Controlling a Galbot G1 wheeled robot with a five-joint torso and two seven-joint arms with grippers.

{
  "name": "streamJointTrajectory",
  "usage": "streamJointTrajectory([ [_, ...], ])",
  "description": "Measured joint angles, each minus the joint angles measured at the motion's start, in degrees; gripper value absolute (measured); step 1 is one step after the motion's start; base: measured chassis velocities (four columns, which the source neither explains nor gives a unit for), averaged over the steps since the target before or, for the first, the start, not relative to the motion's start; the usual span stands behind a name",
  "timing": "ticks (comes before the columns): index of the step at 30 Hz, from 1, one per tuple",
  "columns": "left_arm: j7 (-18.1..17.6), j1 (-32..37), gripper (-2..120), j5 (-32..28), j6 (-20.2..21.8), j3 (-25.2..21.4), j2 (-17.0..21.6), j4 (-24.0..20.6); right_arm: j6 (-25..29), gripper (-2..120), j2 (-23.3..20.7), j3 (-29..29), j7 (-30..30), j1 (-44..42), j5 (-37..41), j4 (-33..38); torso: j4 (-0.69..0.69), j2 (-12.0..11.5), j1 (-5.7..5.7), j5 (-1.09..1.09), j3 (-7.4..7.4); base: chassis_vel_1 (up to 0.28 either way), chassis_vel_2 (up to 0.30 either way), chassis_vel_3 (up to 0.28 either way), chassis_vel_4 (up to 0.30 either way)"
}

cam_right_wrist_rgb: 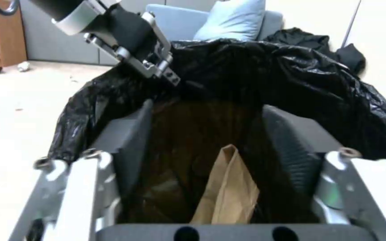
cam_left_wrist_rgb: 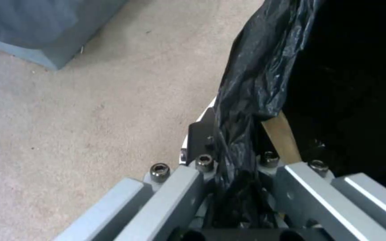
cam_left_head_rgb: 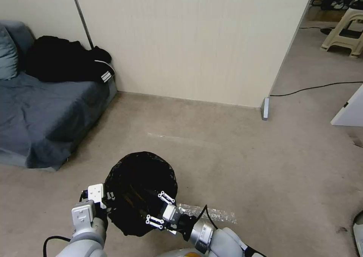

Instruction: Pick up the trash bin, then pick up the garbage from the floor and place it into the trash bin.

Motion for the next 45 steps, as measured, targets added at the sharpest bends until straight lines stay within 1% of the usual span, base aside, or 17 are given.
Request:
streamJointTrajectory([
  [1, 0.01, 0.02, 1, 0.00, 0.02, -0.01, 0.01, -0.01, 0.00, 75, -0.25, 0.07, 0.04, -0.02, -0.01, 0.17, 0.00, 0.00, 0.00, 0.00, 0.00, 0.000, 0.000, 0.000, 0.000],
  [3, 0.01, 0.02, 1, 0.00, 0.03, 0.00, 0.00, -0.02, 0.00, 76, -0.31, 0.08, 0.05, -0.02, -0.02, 0.20, 0.00, 0.00, 0.00, 0.00, 0.00, 0.000, 0.000, 0.000, 0.000],
  [5, 0.02, 0.02, 1, 0.01, 0.04, 0.01, 0.00, -0.09, 0.00, 88, -0.76, 0.17, 0.10, -0.09, -0.02, 0.54, 0.00, 0.00, 0.00, 0.00, 0.00, 0.000, 0.000, 0.000, 0.000],
  [6, 0.02, 0.02, 1, 0.01, 0.04, 0.01, 0.00, -0.09, 0.00, 88, -0.76, 0.17, 0.10, -0.09, -0.02, 0.54, 0.00, 0.00, 0.00, 0.00, 0.00, 0.000, 0.000, 0.000, 0.000],
  [8, 0.04, -0.04, 1, 0.04, 0.05, 0.02, 0.00, -0.09, -0.02, 96, -1.11, 0.23, 0.14, -0.17, -0.03, 0.88, 0.00, 0.00, 0.00, 0.00, 0.00, 0.000, 0.000, 0.000, 0.000],
  [10, 0.05, -0.10, 1, 0.10, 0.05, 0.01, 0.03, -0.09, -0.05, 99, -1.26, 0.38, 0.16, -0.18, -0.03, 1.25, 0.00, 0.00, 0.00, 0.00, 0.00, 0.000, 0.000, 0.000, 0.000],
  [18, 0.69, -0.24, 1, 0.90, -0.05, -0.25, 0.29, 0.96, -1.08, 100, -0.42, 2.89, 1.35, 1.05, 0.62, 5.64, 0.00, 0.00, 0.00, 0.00, 0.00, 0.000, 0.000, 0.000, 0.000],
  [20, 1.02, -0.36, 1, 1.28, -0.29, -0.51, 0.37, 1.38, -1.79, 100, 0.97, 5.36, 2.31, 1.33, 1.41, 8.16, 0.01, 0.00, 0.00, 0.00, 0.00, 0.000, 0.000, 0.000, 0.000],
  [23, 1.18, -0.37, 1, 1.30, -0.44, -0.73, 0.44, 1.53, -2.00, 100, 2.06, 7.40, 2.74, 0.75, 1.51, 9.55, 0.01, 0.00, 0.00, -0.01, 0.00, 0.000, 0.000, 0.000, 0.000],
  [25, 1.48, -0.36, 1, 1.29, -0.74, -1.30, 0.51, 1.65, -2.04, 100, 4.48, 12.67, 3.62, -2.37, 0.80, 12.60, 0.01, 0.00, 0.00, 0.00, 0.00, 0.000, 0.000, 0.000, 0.000],
  [27, 1.49, -0.35, 1, 1.27, -0.78, -1.39, 0.52, 1.66, -2.03, 100, 4.97, 13.68, 3.84, -3.20, 0.60, 13.27, 0.01, 0.00, 0.00, -0.01, 0.00, 0.000, 0.000, 0.000, 0.000],
  [29, 1.61, -0.20, 1, 1.05, -0.94, -1.81, 0.62, 1.67, -1.86, 100, 7.58, 19.38, 5.61, -8.75, -1.54, 17.29, 0.00, 0.00, 0.00, -0.01, 0.00, 0.000, 0.000, 0.000, 0.000],
  [31, 1.64, -0.17, 1, 1.02, -1.00, -1.87, 0.63, 1.67, -1.61, 100, 8.04, 20.19, 6.10, -10.00, -1.90, 17.92, -0.01, 0.00, 0.00, -0.01, 0.00, 0.000, 0.000, 0.000, 0.000],
  [33, 1.80, -0.25, 1, 1.08, -1.33, -2.05, 0.62, 1.81, -0.24, 100, 9.52, 22.21, 7.71, -14.48, -2.90, 19.41, 0.00, 0.00, 0.00, 0.00, 0.00, 0.000, 0.000, 0.000, 0.000],
  [34, 1.87, -0.28, 1, 1.08, -1.46, -2.14, 0.58, 1.94, 0.88, 100, 10.29, 22.91, 9.03, -16.85, -3.85, 19.61, 0.00, 0.00, 0.00, -0.01, 0.00, 0.000, 0.000, 0.000, 0.000],
  [38, 1.97, -0.28, 1, 0.93, -1.60, -2.52, 0.56, 2.03, 3.19, 100, 11.71, 23.75, 12.02, -20.43, -6.16, 18.67, 0.00, 0.00, 0.00, 0.00, 0.00, 0.000, 0.000, 0.000, 0.000],
  [45, 2.20, -0.07, 1, 0.51, -1.61, -2.99, 0.63, 1.53, 3.70, 100, 12.42, 24.42, 14.64, -21.24, -7.23, 16.85, 0.02, 0.00, 0.00, -0.10, 0.00, 0.000, 0.000, 0.000, 0.000],
])
